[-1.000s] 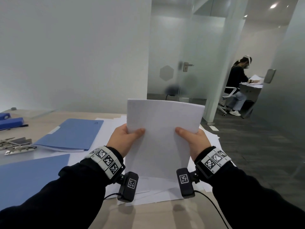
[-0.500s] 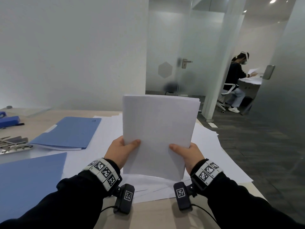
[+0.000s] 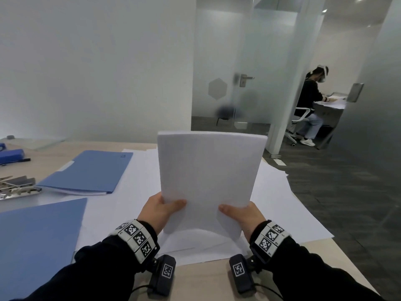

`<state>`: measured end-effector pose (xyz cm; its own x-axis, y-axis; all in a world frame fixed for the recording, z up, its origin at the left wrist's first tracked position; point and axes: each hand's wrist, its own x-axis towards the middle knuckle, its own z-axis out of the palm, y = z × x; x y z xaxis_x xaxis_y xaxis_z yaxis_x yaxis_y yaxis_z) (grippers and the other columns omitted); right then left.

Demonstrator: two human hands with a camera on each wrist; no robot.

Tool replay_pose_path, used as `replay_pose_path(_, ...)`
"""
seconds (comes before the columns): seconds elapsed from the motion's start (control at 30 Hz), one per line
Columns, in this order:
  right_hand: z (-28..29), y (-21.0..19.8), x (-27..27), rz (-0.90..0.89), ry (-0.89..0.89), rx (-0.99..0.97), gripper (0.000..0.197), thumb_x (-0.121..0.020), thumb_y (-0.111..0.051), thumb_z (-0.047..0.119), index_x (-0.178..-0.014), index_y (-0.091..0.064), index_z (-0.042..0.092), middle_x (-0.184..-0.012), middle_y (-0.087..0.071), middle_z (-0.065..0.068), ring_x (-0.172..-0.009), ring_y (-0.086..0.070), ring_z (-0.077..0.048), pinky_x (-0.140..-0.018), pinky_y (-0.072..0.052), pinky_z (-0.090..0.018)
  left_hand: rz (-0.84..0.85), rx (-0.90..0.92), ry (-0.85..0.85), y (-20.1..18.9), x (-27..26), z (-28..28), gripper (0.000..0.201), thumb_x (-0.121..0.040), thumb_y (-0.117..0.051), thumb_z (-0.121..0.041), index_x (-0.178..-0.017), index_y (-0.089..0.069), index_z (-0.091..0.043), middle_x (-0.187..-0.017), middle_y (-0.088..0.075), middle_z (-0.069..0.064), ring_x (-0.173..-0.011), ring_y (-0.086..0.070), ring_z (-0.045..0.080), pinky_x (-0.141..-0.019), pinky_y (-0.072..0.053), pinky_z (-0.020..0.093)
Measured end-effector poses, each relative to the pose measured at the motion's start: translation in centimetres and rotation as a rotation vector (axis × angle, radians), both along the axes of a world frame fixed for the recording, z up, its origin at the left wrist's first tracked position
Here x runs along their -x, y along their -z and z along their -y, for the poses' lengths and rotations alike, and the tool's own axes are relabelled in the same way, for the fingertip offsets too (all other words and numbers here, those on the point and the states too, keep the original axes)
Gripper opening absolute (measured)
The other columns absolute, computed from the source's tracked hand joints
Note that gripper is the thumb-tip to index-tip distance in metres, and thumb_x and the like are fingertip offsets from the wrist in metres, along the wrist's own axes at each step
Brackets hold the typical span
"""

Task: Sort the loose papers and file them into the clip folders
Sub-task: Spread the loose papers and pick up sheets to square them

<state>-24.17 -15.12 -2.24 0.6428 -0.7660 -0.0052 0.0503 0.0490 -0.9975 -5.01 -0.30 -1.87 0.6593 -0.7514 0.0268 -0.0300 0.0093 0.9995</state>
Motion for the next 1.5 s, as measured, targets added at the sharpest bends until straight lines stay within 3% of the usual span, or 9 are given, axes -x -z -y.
replay_pose_path(0.27, -0.1, 0.5, 0.0, -0.111, 0.015, 0.055, 0.024, -0.078, -0.08, 0.023, -0.101, -0.072, 0.018, -0.098, -0.076, -0.003, -0.091, -0.073, -0.021, -0.088, -0.056, -0.038, 0.131, -0.119, -0.071, 0.3, 0.2, -0.2, 0.01, -0.087, -0.073, -0.024, -0.096, -0.072, -0.02, -0.089, -0.077, -0.005, -0.083, -0.073, 0.013, -0.075, -0.056, 0.027)
replay_pose_path(0.43, 0.2, -2.2, -0.4, -0.092, 0.024, 0.058, 0.055, -0.083, -0.053, 0.062, -0.109, -0.068, 0.017, -0.104, -0.075, -0.003, -0.095, -0.072, -0.02, -0.088, -0.055, -0.037, 0.091, -0.148, -0.044, -0.1, -0.9, -0.7, 0.019, -0.085, -0.075, -0.032, -0.099, -0.07, -0.021, -0.09, -0.077, -0.002, -0.087, -0.073, 0.019, -0.081, -0.057, 0.036)
replay_pose_path(0.57, -0.5, -4.6, -1.2, 0.027, 0.091, -0.24, 0.057, -0.095, -0.042, 0.059, -0.108, -0.073, 0.012, -0.105, -0.075, -0.008, -0.1, -0.071, -0.026, -0.097, -0.051, -0.042, -0.068, -0.091, 0.048, -0.1, -1.8, -1.2, 0.051, -0.068, -0.079, -0.038, -0.114, -0.066, -0.019, -0.103, -0.076, 0.004, -0.096, -0.073, 0.028, -0.092, -0.055, 0.05)
replay_pose_path(0.77, -1.8, -5.0, -1.4, 0.023, 0.045, -0.245, 0.055, -0.097, -0.042, 0.055, -0.109, -0.071, 0.01, -0.104, -0.075, -0.008, -0.099, -0.071, -0.026, -0.095, -0.053, -0.043, -0.212, -0.043, 0.061, -0.2, -1.6, -1.7, 0.058, -0.065, -0.079, -0.025, -0.119, -0.063, -0.012, -0.107, -0.075, 0.01, -0.099, -0.071, 0.034, -0.093, -0.053, 0.054)
replay_pose_path(0.97, -1.6, -4.6, -1.3, -0.06, 0.038, 0.035, 0.041, -0.102, -0.035, 0.047, -0.102, -0.07, 0.025, -0.093, -0.076, 0.001, -0.079, -0.071, -0.017, -0.065, -0.056, -0.035, 0.053, -0.046, -0.185, -0.5, -1.6, -2.1, 0.017, -0.085, -0.075, -0.022, -0.099, -0.067, -0.02, -0.09, -0.075, -0.001, -0.085, -0.071, 0.021, -0.071, -0.055, 0.031)
replay_pose_path(1.1, -1.4, -4.8, -1.5, -0.048, 0.047, 0.167, 0.022, -0.101, -0.048, 0.018, -0.106, -0.068, 0.022, -0.1, -0.075, -0.003, -0.088, -0.072, -0.021, -0.08, -0.059, -0.047, 0.142, -0.034, -0.218, -1.0, -1.3, -2.0, 0.011, -0.084, -0.076, -0.024, -0.092, -0.068, -0.024, -0.091, -0.074, -0.005, -0.084, -0.07, 0.017, -0.076, -0.056, 0.033)
replay_pose_path(1.23, -1.5, -4.1, -1.5, -0.033, 0.063, 0.18, 0.026, -0.1, -0.047, 0.013, -0.105, -0.069, 0.027, -0.101, -0.075, 0.003, -0.094, -0.071, -0.018, -0.084, -0.055, -0.038, 0.122, -0.038, -0.157, -0.3, -0.9, -2.3, 0.01, -0.085, -0.075, -0.019, -0.094, -0.072, -0.023, -0.091, -0.077, -0.004, -0.087, -0.072, 0.017, -0.074, -0.054, 0.028)
replay_pose_path(1.37, -1.6, -3.5, -1.5, 0.032, 0.113, 0.179, 0.019, -0.097, -0.054, 0.013, -0.111, -0.064, 0.021, -0.105, -0.074, 0.002, -0.1, -0.069, -0.019, -0.088, -0.054, -0.038, 0.126, -0.048, -0.098, 0.0, -0.4, -2.7, 0.013, -0.086, -0.075, -0.019, -0.099, -0.075, -0.021, -0.094, -0.077, -0.005, -0.091, -0.073, 0.02, -0.085, -0.056, 0.038)
replay_pose_path(1.5, -1.4, -5.4, -2.1, 0.129, 0.185, 0.249, 0.017, -0.095, -0.059, 0.016, -0.112, -0.058, 0.017, -0.106, -0.071, 0.001, -0.097, -0.069, -0.015, -0.078, -0.054, -0.027, 0.2, 0.053, -0.122, -3.0, -0.2, -2.4, 0.019, -0.084, -0.075, -0.018, -0.099, -0.07, -0.029, -0.092, -0.075, -0.011, -0.089, -0.071, 0.013, -0.074, -0.053, 0.029)
